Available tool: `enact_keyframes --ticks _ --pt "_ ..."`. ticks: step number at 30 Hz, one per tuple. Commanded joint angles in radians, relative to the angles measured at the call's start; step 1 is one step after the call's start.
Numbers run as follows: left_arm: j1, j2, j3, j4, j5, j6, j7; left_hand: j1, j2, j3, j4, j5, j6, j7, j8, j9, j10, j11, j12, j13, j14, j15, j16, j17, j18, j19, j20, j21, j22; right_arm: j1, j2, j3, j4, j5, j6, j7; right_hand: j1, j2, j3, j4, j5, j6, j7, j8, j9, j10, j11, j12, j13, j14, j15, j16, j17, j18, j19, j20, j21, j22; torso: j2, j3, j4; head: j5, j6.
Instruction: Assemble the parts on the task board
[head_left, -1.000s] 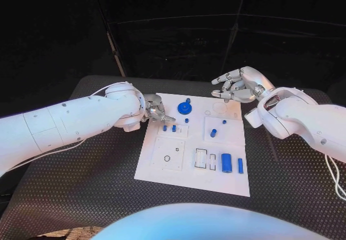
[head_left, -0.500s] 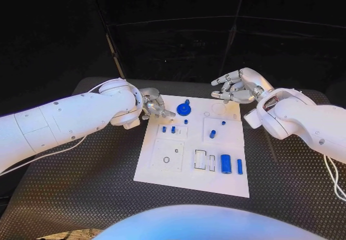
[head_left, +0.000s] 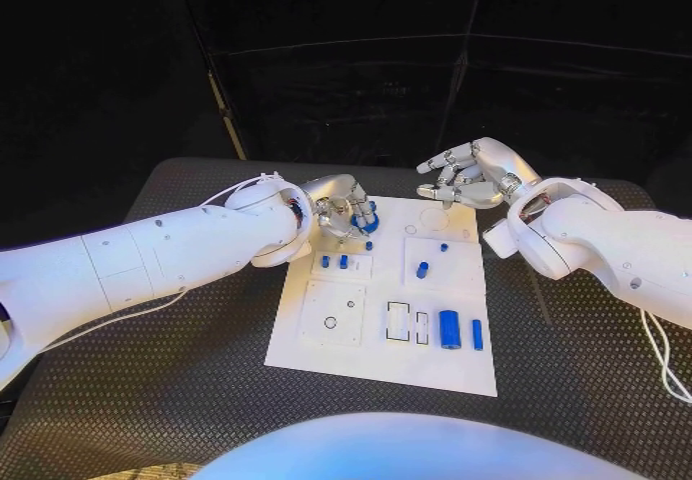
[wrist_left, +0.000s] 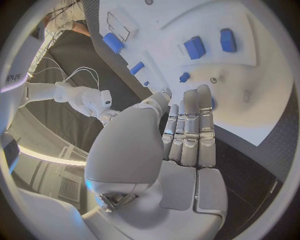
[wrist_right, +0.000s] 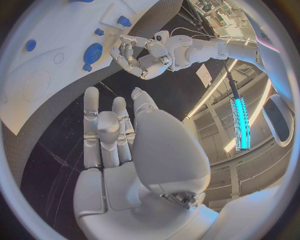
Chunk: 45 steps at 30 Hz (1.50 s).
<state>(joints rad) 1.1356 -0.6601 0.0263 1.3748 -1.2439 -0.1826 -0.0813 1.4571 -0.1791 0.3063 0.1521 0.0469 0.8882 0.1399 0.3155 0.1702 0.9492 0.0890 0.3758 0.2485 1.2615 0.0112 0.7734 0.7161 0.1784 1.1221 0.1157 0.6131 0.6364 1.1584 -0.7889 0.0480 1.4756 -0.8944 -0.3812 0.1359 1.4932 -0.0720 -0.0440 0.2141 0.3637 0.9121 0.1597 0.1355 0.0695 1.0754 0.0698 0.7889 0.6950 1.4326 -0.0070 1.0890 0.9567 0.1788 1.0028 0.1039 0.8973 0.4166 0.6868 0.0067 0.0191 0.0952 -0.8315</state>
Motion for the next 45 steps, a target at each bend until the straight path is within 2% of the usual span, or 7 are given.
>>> enact_keyframes --ticks 1,4,9,12,19,34,45 --pt "0.002 0.014 -0.005 -0.019 -0.149 -0.045 0.128 0.000 -0.011 -0.008 0.003 0.002 0.011 -0.001 -0.015 -0.010 0.009 -0.001 -0.020 -0.021 0.058 -0.003 0.089 0.076 0.007 0.032 -0.005 0.012 0.003 0.002 0.002 0.001 0.002 0.004 0.002 0.007 -0.001 -0.002 -0.002 0.003 -0.005 -0.004 -0.001 0.003 0.000 -0.007 -0.001 0.003 -0.001 -0.002 0.000 -0.005 0.002 0.005 0.005 0.000 -0.004 -0.001 0.001 -0.0003 -0.0006 -0.001 0.002" --pt "0.002 0.034 -0.011 -0.040 -0.198 -0.022 0.130 0.002 -0.013 -0.012 0.003 0.001 0.029 -0.004 -0.040 -0.027 0.026 -0.003 -0.047 -0.052 0.150 -0.009 0.276 0.245 0.004 0.090 -0.011 0.044 0.019 0.002 0.003 0.001 0.002 0.004 0.002 0.007 0.001 -0.001 -0.001 0.003 -0.004 -0.004 -0.001 0.004 0.000 -0.007 -0.001 0.003 -0.001 -0.001 0.000 -0.005 0.003 0.005 0.005 0.000 -0.004 -0.001 0.000 -0.0011 0.0004 -0.003 0.003" --pt "0.002 0.063 -0.020 -0.072 -0.245 0.025 0.118 0.002 -0.014 -0.023 0.004 0.001 0.051 -0.010 -0.077 -0.050 0.046 -0.008 -0.082 -0.094 0.235 -0.015 0.500 0.464 -0.040 0.222 -0.019 0.298 0.260 0.002 0.007 0.001 0.001 0.004 0.004 0.007 0.001 -0.001 -0.001 0.003 -0.004 -0.004 -0.001 0.004 0.000 -0.007 -0.001 0.003 -0.001 -0.001 0.000 -0.005 0.003 0.005 0.005 0.000 -0.004 -0.001 0.001 -0.0009 -0.0005 -0.004 0.004" --pt "0.002 0.076 -0.023 -0.087 -0.268 0.048 0.107 0.002 -0.013 -0.027 0.006 0.001 0.062 -0.013 -0.087 -0.057 0.055 -0.009 -0.092 -0.108 0.239 -0.018 0.509 0.462 -0.049 0.246 -0.021 0.353 0.314 0.002 0.008 0.001 0.001 0.004 0.004 0.007 0.001 -0.001 -0.001 0.003 -0.004 -0.004 -0.001 0.004 0.000 -0.007 -0.001 0.003 -0.001 -0.001 0.000 -0.005 0.003 0.005 0.005 0.000 -0.004 -0.001 0.001 -0.0015 -0.0005 -0.005 0.004" --pt "0.002 0.095 -0.024 -0.111 -0.299 0.094 0.081 0.000 -0.011 -0.031 0.007 0.001 0.076 -0.016 -0.094 -0.062 0.061 -0.011 -0.102 -0.119 0.241 -0.020 0.510 0.452 -0.054 0.261 -0.024 0.388 0.348 0.002 0.009 0.001 -0.002 0.004 0.004 0.006 0.001 0.000 -0.001 0.003 -0.002 -0.004 -0.001 0.004 0.000 -0.007 -0.001 0.003 -0.001 -0.001 0.000 -0.006 0.002 0.005 0.006 0.000 -0.004 -0.001 0.001 -0.0010 0.0007 -0.006 0.001" --pt "0.002 0.114 -0.024 -0.139 -0.323 0.155 0.049 0.003 -0.002 -0.033 0.008 0.001 0.100 -0.021 -0.099 -0.066 0.083 -0.014 -0.107 -0.131 0.241 -0.022 0.513 0.446 -0.057 0.267 -0.025 0.406 0.369 0.002 0.012 0.001 -0.003 0.004 0.004 0.008 0.001 0.000 -0.001 0.003 -0.002 -0.004 -0.001 0.004 0.000 -0.007 -0.001 0.003 -0.001 -0.001 0.000 -0.006 0.002 0.005 0.006 0.000 -0.004 -0.001 0.000 -0.0007 0.0000 -0.008 -0.004" --pt "0.002 0.131 -0.024 -0.156 -0.332 0.164 0.040 0.019 0.020 -0.014 0.007 0.001 0.124 -0.021 -0.105 -0.070 0.119 -0.017 -0.112 -0.142 0.241 -0.024 0.519 0.445 -0.061 0.270 -0.027 0.428 0.394 0.002 0.013 0.001 -0.003 0.004 0.005 0.008 0.001 0.000 -0.001 0.003 -0.002 -0.004 -0.001 0.004 0.000 -0.007 -0.001 0.003 -0.001 -0.001 0.000 -0.006 0.002 0.005 0.006 0.000 -0.004 -0.001 -0.001 -0.0004 0.0006 -0.009 -0.002"
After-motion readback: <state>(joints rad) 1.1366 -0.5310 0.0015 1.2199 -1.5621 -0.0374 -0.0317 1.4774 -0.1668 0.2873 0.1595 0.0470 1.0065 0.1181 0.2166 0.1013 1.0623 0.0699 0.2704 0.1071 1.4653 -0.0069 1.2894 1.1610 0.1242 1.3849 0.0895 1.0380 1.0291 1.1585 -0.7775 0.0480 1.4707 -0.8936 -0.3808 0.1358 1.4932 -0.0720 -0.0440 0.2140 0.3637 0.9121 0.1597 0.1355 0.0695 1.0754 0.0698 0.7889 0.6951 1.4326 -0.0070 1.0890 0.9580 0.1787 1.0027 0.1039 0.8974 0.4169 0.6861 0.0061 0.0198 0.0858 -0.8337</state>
